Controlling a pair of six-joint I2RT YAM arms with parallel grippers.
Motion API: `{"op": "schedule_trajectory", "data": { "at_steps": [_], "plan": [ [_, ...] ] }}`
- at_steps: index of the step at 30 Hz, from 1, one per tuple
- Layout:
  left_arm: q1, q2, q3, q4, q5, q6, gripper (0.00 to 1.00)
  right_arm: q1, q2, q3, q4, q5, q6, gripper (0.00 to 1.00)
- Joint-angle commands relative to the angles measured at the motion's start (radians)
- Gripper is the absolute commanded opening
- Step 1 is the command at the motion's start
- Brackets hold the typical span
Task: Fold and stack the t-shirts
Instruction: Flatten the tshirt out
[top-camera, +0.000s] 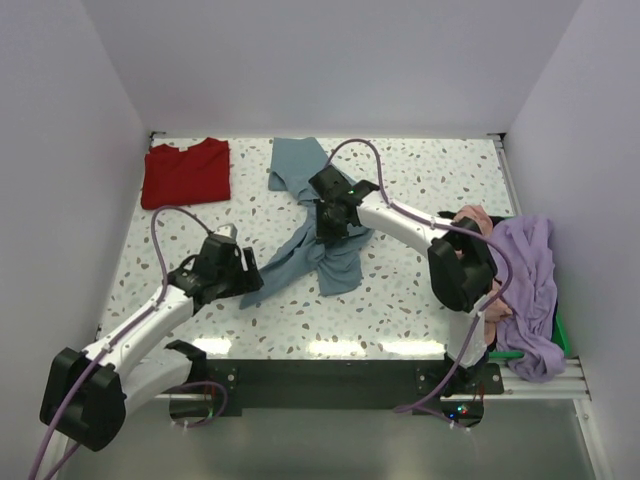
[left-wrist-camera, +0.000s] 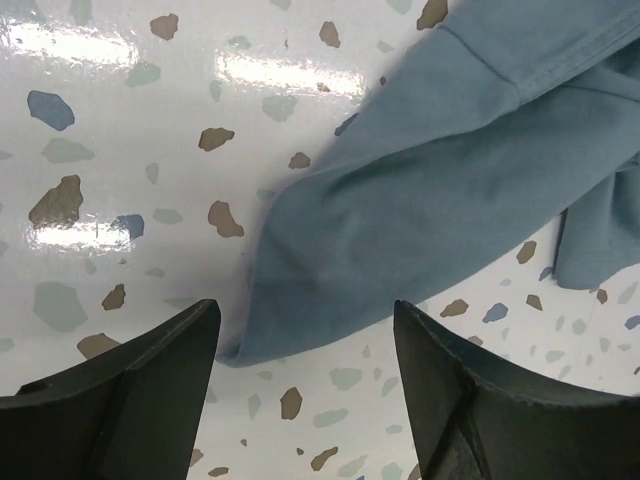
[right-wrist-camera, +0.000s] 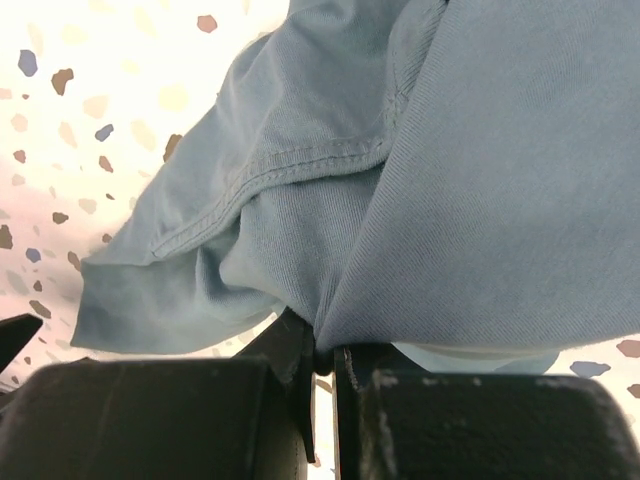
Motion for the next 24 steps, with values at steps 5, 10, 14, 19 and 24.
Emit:
{"op": "schedule_trajectory", "data": {
  "at_steps": [5,10,14,19,24],
  "plan": [
    [-0.018,-0.004,-0.017,-0.002,0.02,-0.057,0.71,-0.02,0.031,0.082,-0.027,0.015,0.0,0.0],
    [-0.047,-0.015,-0.028,-0.028,-0.029,-0.094,0.69,-0.032,0.047,0.112,-0.03,0.007,0.004,0.0],
    [-0.05,-0.006,-0.029,-0.02,-0.018,-0.091,0.67,-0.042,0.057,0.129,-0.03,-0.003,0.012,0.0],
    [-0.052,0.01,-0.041,-0.008,-0.04,-0.086,0.64,-0.046,0.07,0.148,-0.03,-0.014,0.015,0.0],
    [-0.052,0.039,-0.061,0.03,-0.04,-0.078,0.59,-0.052,0.074,0.154,-0.03,-0.025,0.017,0.0]
  ]
}}
